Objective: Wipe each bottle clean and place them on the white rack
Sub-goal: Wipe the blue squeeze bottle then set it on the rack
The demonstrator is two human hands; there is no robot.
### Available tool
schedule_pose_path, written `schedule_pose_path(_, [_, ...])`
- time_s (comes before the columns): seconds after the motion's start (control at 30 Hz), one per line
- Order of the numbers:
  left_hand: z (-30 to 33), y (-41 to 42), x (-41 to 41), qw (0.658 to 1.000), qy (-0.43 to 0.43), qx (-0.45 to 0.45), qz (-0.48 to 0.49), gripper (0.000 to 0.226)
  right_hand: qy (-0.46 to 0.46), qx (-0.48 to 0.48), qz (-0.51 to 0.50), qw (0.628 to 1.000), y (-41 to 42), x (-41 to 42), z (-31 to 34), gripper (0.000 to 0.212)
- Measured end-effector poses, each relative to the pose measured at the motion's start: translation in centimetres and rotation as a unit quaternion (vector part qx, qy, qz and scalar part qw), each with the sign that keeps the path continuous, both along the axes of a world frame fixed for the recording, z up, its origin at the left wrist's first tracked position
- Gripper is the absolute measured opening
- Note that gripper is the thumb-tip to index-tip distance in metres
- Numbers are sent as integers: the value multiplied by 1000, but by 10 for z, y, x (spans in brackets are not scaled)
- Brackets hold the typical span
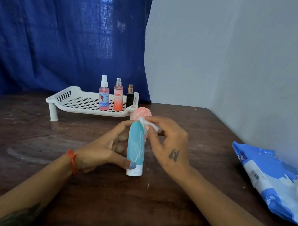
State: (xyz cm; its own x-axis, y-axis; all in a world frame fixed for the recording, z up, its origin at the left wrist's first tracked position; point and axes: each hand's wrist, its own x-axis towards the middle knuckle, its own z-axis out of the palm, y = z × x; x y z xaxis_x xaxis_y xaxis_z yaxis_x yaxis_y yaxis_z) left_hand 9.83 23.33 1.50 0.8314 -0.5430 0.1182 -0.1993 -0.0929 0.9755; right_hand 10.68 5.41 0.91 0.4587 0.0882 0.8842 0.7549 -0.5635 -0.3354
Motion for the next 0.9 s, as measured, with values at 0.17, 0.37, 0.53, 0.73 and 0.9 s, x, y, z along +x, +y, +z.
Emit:
schedule_pose_path(0.17, [1, 0, -2, 1000, -13, -1, -11, 91, -2, -37, 48, 998, 1, -1, -1, 31])
schedule_pose_path(0.37, [-1, 0, -1, 1000, -16, -4, -11, 89, -65, -99, 80, 990, -2, -1, 1, 23])
schedule_pose_path(0.53, [-2, 1, 0, 1000, -8, 1, -18, 91, -75, -111, 97, 986, -9, 0, 3, 20])
schedule_pose_path(0.73, [-1, 2, -1, 1000, -2, -3, -11, 95, -12, 31, 28, 999, -10, 6, 5, 16])
schedule_pose_path(0.9, [-1, 3, 1, 1000, -3, 3, -8, 98, 17, -3, 57, 998, -3, 4, 0, 21])
